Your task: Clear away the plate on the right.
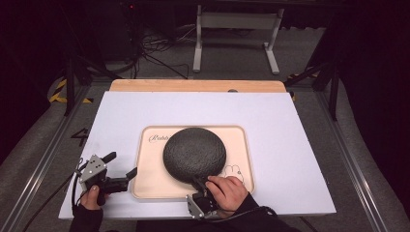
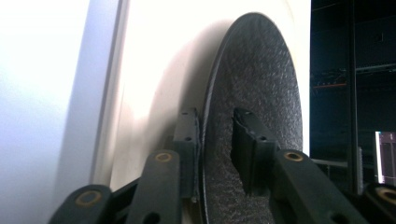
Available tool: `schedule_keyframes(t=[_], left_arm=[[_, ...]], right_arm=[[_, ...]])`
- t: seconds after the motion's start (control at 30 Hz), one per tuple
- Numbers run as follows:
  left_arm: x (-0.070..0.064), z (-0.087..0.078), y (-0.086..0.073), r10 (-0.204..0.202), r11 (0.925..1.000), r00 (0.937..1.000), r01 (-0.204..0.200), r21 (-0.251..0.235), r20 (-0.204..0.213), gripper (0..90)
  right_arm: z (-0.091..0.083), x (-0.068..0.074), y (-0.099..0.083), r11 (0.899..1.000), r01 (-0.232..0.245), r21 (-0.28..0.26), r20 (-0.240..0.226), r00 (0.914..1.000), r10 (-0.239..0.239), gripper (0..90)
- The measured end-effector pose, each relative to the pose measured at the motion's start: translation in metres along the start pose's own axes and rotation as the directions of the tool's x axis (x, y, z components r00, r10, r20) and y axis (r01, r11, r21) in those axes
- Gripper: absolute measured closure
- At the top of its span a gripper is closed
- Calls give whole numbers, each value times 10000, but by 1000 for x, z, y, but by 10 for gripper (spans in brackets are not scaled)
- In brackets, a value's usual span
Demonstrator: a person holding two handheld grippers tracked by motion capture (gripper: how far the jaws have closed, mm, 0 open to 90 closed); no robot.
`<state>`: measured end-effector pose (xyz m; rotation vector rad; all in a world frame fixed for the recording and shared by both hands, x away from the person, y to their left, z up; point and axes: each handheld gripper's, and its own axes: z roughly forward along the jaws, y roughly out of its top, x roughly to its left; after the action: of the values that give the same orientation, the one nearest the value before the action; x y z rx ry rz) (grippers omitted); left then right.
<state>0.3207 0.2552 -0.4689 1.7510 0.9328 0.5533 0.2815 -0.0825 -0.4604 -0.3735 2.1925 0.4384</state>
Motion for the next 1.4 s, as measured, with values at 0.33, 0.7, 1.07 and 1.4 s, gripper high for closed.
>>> schedule_keyframes(t=[0.33,0.7,1.07,1.4], left_arm=[[-4,-2,-1,340,9994,9994,-340,-48,-5,19],[-3,-9,-5,226,9992,9996,-219,-342,185,14],[-3,-10,-5,264,9991,9993,-255,-340,267,14],[-3,-10,-5,273,9993,9992,-265,-253,290,14]], right_arm=[[-19,-16,0,9868,-1220,-1061,-723,9908,1148,604],[-31,-38,-17,9272,-3124,-2066,-1218,9485,2924,539],[-41,-55,-40,8067,-5100,-2986,-1538,8599,4867,406],[-50,-67,-63,6797,-6486,-3424,-2276,7592,6097,354]])
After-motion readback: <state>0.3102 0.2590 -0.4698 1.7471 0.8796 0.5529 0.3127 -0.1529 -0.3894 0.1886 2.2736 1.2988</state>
